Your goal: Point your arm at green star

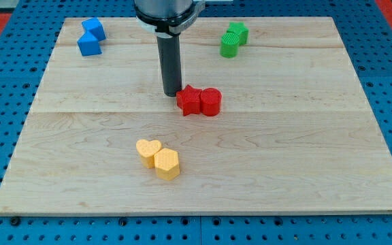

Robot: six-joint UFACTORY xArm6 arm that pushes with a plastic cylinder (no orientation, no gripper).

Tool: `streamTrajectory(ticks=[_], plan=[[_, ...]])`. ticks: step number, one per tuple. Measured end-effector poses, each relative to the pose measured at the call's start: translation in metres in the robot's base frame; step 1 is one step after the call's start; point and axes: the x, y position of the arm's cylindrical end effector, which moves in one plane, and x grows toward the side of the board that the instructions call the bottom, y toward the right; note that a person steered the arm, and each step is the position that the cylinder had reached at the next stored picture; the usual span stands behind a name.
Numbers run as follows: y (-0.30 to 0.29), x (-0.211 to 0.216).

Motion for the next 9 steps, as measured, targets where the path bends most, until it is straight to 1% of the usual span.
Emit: streamTrajectory(ticks=[2,3,4,5,6,7,8,9], plan=[[0.0,0.0],[0.004,-0.05],[-0.012,-0.118],[0.003,-0.172],[0.032,-0.198],[0.07,-0.207],[0.087,-0.206],[0.102,-0.193]])
